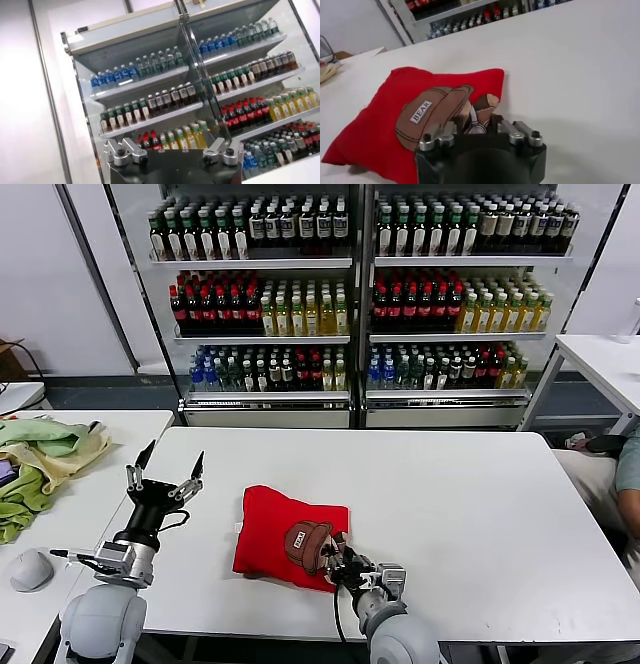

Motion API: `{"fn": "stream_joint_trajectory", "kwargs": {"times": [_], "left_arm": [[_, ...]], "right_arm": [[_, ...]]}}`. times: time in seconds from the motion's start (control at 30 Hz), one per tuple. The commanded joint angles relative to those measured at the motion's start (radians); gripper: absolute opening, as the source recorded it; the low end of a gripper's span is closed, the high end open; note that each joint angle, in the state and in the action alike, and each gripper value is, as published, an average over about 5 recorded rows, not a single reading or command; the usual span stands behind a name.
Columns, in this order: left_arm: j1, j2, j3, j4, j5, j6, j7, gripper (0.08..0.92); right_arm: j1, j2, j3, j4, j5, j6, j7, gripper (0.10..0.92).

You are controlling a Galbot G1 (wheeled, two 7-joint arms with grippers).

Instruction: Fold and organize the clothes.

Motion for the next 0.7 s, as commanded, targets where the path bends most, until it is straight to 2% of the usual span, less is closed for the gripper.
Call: {"fn": "stream_joint_trajectory", "kwargs": {"times": [0.03, 0.13, 0.33, 0.53, 0.7], "left_arm": [[-0.002, 0.002, 0.010, 0.016, 0.023, -0.017, 0.002, 0.823], [-0.007, 0.004, 0.013, 0.020, 0.024, -0.018, 0.000, 0.823], [-0.009, 0.011, 0.009, 0.020, 0.023, -0.020, 0.000, 0.823], [0.003, 0.005, 0.001, 0.030, 0.028, -0.041, 0.002, 0.823], [-0.005, -0.010, 0.036, 0.037, 0.047, -0.047, 0.003, 0.823]], "right_arm": [[0.018, -0.002, -0.014, 0.011, -0.105, 0.045, -0.063, 0.370], [0.039, -0.012, -0.005, 0.049, -0.175, 0.050, -0.077, 0.284], [0.114, -0.070, 0.088, 0.148, -0.186, 0.026, -0.111, 0.145], [0.069, -0.166, 0.238, 0.075, -0.347, 0.020, -0.267, 0.128], [0.138, -0.163, 0.243, -0.107, -0.425, 0.025, -0.402, 0.128]]}}
